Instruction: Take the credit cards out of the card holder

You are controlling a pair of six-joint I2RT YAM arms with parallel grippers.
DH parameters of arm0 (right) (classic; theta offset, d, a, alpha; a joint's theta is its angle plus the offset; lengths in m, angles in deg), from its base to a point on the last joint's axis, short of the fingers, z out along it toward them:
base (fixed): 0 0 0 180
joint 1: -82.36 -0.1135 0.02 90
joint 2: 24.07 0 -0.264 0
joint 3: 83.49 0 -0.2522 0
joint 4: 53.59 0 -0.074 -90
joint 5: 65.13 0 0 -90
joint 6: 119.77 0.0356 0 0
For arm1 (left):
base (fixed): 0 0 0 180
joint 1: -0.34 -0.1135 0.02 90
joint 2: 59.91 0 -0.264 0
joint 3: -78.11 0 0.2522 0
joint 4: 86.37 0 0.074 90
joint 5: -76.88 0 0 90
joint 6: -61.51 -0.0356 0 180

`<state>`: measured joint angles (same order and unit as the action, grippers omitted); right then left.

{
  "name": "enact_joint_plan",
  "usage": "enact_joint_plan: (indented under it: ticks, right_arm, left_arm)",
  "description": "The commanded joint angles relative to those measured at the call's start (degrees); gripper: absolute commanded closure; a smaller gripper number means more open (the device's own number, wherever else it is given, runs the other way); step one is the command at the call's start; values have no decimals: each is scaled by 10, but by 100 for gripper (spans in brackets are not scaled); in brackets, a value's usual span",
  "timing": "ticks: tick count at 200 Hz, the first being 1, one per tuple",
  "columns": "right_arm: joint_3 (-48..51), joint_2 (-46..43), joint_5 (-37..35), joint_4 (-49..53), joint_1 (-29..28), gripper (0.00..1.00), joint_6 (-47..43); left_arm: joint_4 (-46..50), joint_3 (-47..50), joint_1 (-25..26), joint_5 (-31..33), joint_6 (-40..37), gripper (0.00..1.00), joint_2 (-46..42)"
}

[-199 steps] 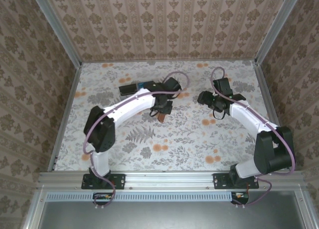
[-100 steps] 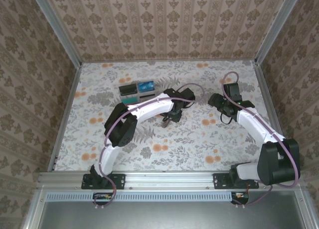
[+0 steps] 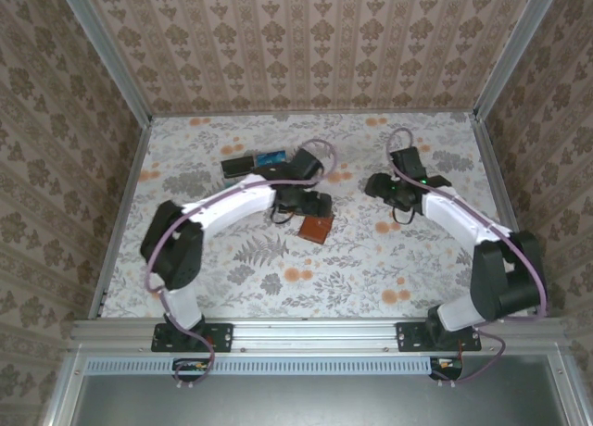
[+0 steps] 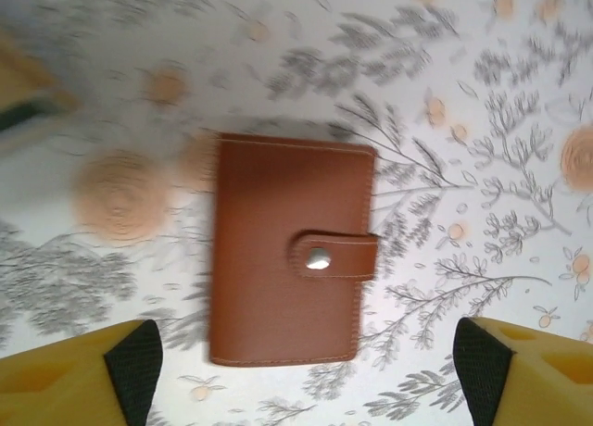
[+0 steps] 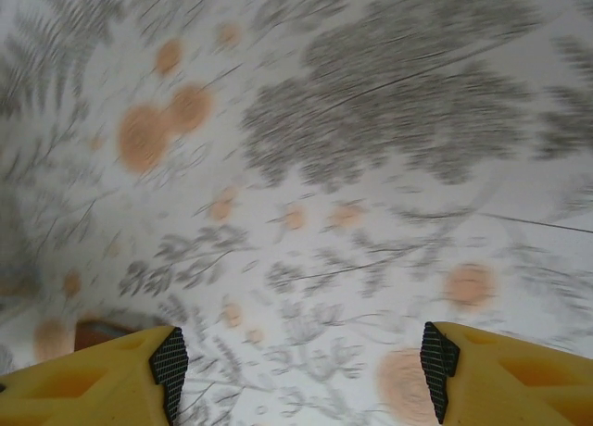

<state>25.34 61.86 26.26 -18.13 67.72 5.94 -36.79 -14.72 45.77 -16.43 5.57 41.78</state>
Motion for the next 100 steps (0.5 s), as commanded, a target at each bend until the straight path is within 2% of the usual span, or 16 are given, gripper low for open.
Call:
enact_joint_plan:
  ticks: [1,39,68,100]
  right_arm:
    - [-50,53,30,30,-51,30,-25]
    - [-93,125,63,43,-130,33,10]
    - [-120,169,79,51,-166,36,36]
    - [-164,223,52,84,-187,40,32]
  left_arm:
    - [-54,70,-42,-27,44,10,-48]
    - [-66,149,-89,-34,47,0,-110]
    - [-80,180,-111,-48,49,0,-130]
    - [-84,193,-122,-60,61,0,-133]
